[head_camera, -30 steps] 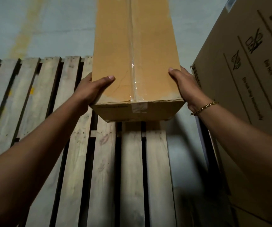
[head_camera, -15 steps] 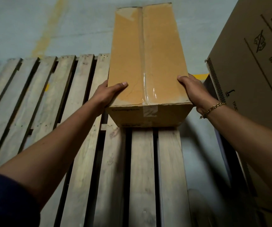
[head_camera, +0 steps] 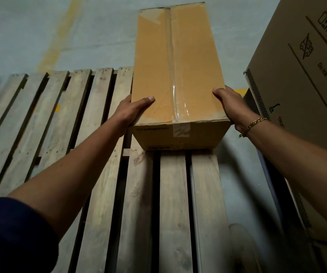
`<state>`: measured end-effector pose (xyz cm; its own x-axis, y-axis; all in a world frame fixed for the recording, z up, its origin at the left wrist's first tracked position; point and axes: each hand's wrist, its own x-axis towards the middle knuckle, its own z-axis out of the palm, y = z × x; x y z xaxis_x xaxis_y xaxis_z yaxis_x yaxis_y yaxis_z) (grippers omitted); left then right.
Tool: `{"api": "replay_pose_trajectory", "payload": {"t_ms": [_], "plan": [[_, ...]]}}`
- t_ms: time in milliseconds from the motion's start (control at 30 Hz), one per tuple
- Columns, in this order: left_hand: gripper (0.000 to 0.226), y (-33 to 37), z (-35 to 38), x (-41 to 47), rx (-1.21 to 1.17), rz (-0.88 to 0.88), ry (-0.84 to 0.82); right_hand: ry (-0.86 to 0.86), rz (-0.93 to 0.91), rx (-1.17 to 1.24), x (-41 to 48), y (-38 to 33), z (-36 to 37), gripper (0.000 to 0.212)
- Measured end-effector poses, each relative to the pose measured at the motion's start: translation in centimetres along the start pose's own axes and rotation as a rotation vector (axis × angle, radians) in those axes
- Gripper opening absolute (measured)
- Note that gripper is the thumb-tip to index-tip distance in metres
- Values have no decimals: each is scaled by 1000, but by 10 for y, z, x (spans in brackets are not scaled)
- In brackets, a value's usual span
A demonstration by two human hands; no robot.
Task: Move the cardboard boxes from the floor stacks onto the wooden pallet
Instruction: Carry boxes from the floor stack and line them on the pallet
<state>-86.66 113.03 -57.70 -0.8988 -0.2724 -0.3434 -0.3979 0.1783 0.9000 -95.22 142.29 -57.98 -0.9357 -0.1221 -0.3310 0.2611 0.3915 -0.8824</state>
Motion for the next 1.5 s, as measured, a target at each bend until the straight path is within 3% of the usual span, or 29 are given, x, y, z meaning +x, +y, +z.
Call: {"api": "replay_pose_trajectory", "payload": {"t_ms": [200,367,533,667,833,1000,1133,1500], "plan": [[72,-9,3,7,11,-7,-28,4,4,36,-6,8,-2,37],[76,-17,8,10,28,-24,-43,16,42,10,-6,15,-3,83],[76,-14,10,11,35,-18,-47,28,35,34,-4,22,-2,83],[95,-12,10,7,38,-34,-54,9,50,46,1,27,-3,83],[60,-15,17,-5,-212,-93,-31,-81,138,208,-13,38,-11,56],[59,-29,22,-17,-440,-276,-77,-126,183,369,-25,85,1,60],[31,-48,32,-15,-453,-253,17,-129,223,454,-28,116,22,57],[35,-89,34,-9,-475,-342,5,-139,257,506,-10,149,34,58]]}}
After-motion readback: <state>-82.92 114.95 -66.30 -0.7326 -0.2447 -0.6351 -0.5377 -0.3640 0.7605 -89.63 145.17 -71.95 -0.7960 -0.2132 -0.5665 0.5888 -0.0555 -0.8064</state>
